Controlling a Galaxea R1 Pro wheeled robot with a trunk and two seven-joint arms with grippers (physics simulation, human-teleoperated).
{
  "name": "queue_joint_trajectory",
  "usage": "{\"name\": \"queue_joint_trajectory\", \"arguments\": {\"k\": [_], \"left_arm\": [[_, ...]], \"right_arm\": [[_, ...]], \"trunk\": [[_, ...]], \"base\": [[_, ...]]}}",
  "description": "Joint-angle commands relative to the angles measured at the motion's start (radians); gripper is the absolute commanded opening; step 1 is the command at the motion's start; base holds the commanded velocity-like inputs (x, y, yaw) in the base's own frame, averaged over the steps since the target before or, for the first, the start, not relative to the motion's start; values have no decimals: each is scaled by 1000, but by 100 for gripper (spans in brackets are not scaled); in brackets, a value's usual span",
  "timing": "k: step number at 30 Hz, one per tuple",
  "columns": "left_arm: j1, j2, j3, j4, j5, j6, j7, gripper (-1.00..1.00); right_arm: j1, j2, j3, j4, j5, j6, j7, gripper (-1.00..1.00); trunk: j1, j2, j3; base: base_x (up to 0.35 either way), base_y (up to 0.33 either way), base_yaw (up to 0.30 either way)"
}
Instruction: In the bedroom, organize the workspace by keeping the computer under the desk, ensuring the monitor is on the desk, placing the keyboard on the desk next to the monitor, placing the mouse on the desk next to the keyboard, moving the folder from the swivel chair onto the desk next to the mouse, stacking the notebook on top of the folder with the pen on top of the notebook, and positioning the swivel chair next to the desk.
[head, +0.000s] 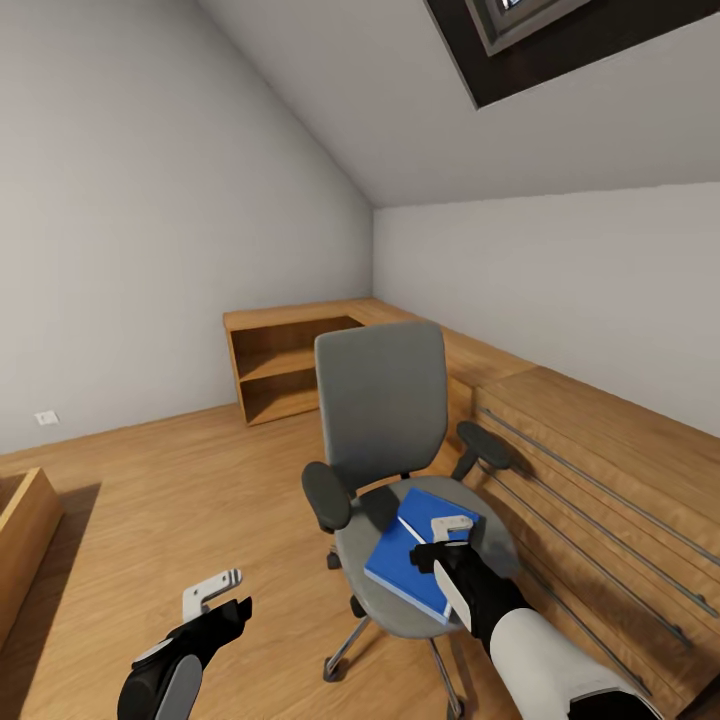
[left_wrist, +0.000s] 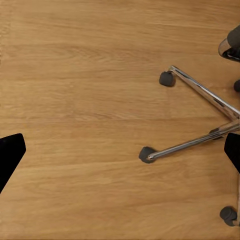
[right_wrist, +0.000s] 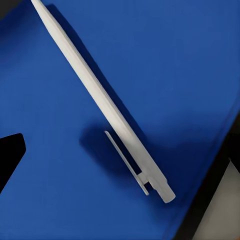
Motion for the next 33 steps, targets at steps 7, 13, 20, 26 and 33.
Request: {"name": "queue_joint_trajectory", "arguments": {"k": [7,13,20,26,33], "left_arm": [[-1,0,0,2,12,1,8,100],[-1,0,1,5,13,1,8,100],[-1,0,0,5,12,1,8,100],[-1,0,-1,5,12,0,8,100],[-1,0,-1,6,12,-1,8,100]], "right_arm": [[0,-1,8,-1,-3,6,9,100],[0,-1,8,-1,-3,6,17,100],[0,-1,6,-3,-3,7,18,100],[0,-2,6,-3,-2,7,18,100],[0,-2,6,-3,-2,7,18,100]], "trunk": [[0,-1,-8],[0,-1,-16],[0,-1,-25],[0,-1,-27],[0,-1,-27]], "base": [[0,0,1],[0,0,0],[0,0,0],[0,0,0],[123,-17,0]]}}
